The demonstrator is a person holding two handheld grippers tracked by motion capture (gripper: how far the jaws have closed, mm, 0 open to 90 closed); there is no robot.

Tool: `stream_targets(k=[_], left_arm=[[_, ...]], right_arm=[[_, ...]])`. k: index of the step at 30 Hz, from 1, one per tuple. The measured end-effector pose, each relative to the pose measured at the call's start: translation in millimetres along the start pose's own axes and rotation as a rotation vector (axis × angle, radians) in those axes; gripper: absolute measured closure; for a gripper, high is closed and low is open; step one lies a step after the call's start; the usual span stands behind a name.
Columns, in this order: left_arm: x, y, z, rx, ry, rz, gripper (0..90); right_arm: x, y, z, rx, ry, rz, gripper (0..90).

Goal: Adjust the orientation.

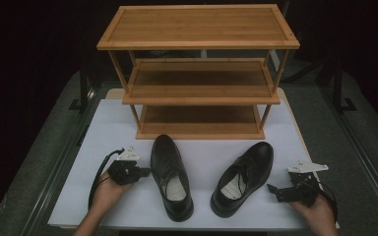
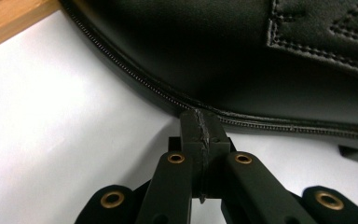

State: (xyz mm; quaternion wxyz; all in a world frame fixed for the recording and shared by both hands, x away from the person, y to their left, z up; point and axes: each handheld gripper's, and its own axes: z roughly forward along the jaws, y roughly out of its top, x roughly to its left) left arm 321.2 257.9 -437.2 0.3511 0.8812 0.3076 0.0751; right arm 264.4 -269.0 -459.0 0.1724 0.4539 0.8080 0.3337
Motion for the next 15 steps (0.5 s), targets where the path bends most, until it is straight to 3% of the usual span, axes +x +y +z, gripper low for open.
stream_targets(k=[15], left_arm=[[1.0, 17.3, 15.6, 0.005, -0.007, 0.028, 90.0]], right_arm=[[0.0, -0.2, 0.0, -0.003, 0.001, 0.002, 2.8]])
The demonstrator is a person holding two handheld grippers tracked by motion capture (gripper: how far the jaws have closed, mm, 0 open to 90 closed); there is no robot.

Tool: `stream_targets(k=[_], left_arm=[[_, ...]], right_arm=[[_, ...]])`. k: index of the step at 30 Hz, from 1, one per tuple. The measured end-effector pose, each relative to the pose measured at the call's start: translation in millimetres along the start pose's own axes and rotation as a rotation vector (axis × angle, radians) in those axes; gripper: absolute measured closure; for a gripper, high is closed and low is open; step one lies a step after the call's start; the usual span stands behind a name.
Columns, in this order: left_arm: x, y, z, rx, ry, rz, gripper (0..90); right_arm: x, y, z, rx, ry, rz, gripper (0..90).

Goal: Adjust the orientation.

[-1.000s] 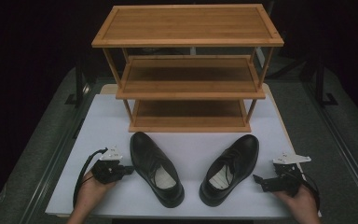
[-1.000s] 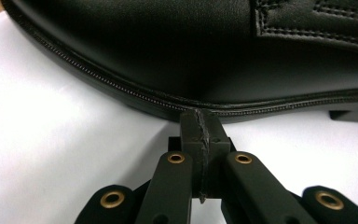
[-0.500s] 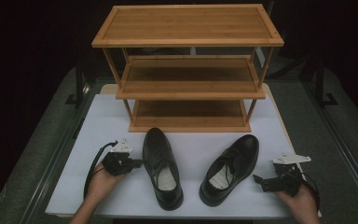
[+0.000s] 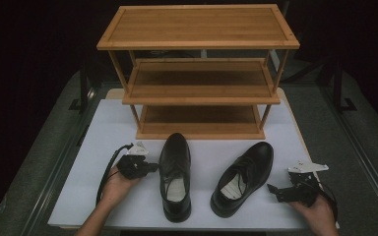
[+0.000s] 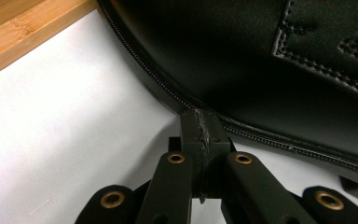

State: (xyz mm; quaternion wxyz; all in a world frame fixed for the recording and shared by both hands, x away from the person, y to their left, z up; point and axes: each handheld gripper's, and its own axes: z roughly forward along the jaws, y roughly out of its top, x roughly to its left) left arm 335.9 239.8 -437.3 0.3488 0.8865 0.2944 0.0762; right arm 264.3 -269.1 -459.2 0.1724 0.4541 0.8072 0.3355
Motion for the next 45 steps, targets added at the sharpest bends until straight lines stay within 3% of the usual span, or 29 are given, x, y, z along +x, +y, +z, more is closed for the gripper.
stream_targets(k=[15, 18, 26, 32, 45], left_arm=[[0.4, 0.0, 2.1, -0.019, -0.018, -0.014, 90.0], [-1.1, -0.8, -2.3, -0.003, 0.000, 0.003, 89.9], [2.2, -9.9, -17.6, -0.019, 0.034, -0.034, 49.8], [1.0, -22.7, -32.5, -0.016, 0.075, -0.056, 25.8], [3.5, -68.7, -63.2, -0.004, 0.168, -0.106, 0.7]], right_arm=[[-0.1, -0.1, -0.1, -0.001, 0.000, -0.001, 2.8], [-0.1, -0.2, -0.1, -0.002, 0.001, -0.001, 2.8], [0.1, 0.0, -0.1, 0.001, 0.000, 0.001, 2.8], [0.0, 0.5, -0.2, 0.006, 0.000, 0.000, 2.8], [0.6, 0.4, 0.0, 0.006, -0.001, 0.001, 2.8]])
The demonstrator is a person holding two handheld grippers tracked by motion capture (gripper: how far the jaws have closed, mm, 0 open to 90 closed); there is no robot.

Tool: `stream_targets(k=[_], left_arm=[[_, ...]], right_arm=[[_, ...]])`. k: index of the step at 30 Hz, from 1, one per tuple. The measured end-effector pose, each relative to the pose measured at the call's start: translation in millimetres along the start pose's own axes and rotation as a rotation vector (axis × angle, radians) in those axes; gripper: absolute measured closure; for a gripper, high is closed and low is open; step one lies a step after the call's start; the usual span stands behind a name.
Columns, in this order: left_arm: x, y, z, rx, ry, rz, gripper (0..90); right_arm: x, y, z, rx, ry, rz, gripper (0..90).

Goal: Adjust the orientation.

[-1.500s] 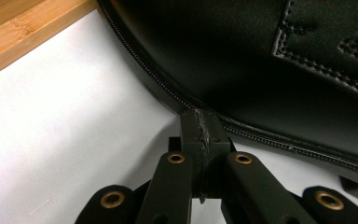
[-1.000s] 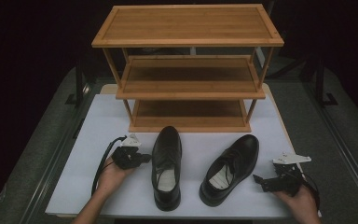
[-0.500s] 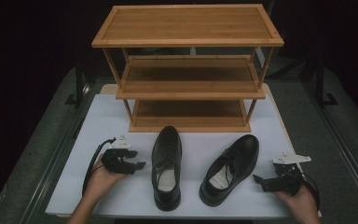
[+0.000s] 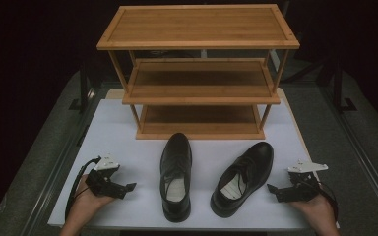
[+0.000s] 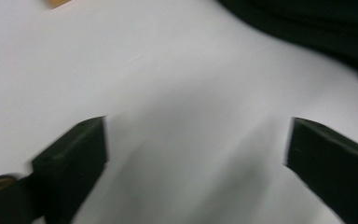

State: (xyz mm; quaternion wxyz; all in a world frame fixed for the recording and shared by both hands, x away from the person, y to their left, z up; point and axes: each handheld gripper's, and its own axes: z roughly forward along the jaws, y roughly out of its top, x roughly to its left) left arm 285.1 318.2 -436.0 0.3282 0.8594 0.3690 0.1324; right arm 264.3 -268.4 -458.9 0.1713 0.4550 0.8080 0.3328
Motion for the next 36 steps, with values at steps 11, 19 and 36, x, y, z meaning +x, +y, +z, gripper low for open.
stream_targets(k=[11, 19, 36], left_arm=[[10.3, -26.1, -4.5, -0.030, 0.042, 0.003, 0.0], [10.3, -26.6, -4.0, -0.032, 0.041, 0.000, 0.0], [10.3, -26.8, -3.9, -0.033, 0.040, -0.001, 0.0]], right_arm=[[0.1, -1.8, -10.8, -0.020, -0.008, 0.010, 35.2], [-3.4, 3.5, -23.4, -0.026, 0.016, 0.022, 84.1], [-39.1, 62.1, -6.8, -0.080, 0.016, 0.038, 89.8]])
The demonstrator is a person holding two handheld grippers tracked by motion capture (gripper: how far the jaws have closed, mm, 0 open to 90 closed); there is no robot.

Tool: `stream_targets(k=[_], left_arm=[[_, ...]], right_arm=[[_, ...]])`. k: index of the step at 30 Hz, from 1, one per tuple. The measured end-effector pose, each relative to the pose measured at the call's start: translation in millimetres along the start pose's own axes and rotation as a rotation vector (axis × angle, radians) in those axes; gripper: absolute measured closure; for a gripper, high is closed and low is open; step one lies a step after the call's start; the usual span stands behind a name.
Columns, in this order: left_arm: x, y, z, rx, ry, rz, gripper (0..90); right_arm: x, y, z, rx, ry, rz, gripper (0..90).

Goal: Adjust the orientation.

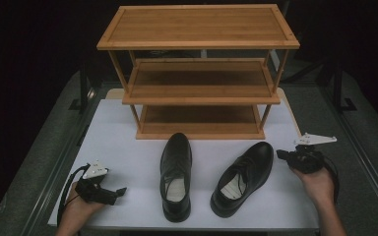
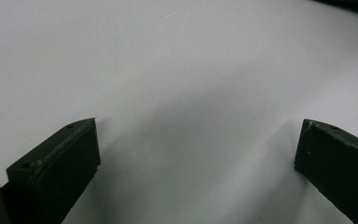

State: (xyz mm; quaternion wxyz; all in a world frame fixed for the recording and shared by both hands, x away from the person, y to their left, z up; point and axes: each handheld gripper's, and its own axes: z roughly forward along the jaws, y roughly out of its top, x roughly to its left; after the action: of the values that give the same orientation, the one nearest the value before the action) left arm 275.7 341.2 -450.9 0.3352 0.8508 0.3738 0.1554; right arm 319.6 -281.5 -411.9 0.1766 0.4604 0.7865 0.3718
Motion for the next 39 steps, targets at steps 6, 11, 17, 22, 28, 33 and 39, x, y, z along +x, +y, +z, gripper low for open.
stream_targets(k=[6, 11, 17, 22, 28, 33, 39], left_arm=[[0.1, 0.0, 0.1, -0.002, 0.000, 0.000, 0.0], [0.1, 0.0, 0.2, -0.002, 0.000, -0.001, 0.0], [0.1, 0.0, 0.3, -0.003, 0.000, -0.001, 0.0], [0.3, 0.0, 0.3, -0.002, 0.000, -0.001, 0.0], [0.2, 0.0, 0.2, -0.001, 0.000, -0.001, 0.0], [0.3, 0.0, 0.1, 0.000, 0.000, 0.000, 0.0], [0.4, 0.0, 0.0, 0.001, -0.001, 0.000, 0.0]], right_arm=[[-18.0, 11.7, 13.4, -0.001, 0.033, 0.035, 89.9], [-28.1, 15.5, 25.3, 0.011, 0.050, 0.042, 89.9], [-28.2, 13.9, 36.5, 0.053, 0.059, 0.048, 89.9], [-26.9, 13.2, 35.3, 0.056, 0.056, 0.059, 90.0], [-24.9, 11.6, 35.3, 0.050, 0.063, 0.068, 90.0], [-10.0, 12.9, 40.0, 0.085, 0.108, 0.024, 90.0], [6.4, 15.4, 45.1, 0.104, 0.137, -0.016, 90.0]])
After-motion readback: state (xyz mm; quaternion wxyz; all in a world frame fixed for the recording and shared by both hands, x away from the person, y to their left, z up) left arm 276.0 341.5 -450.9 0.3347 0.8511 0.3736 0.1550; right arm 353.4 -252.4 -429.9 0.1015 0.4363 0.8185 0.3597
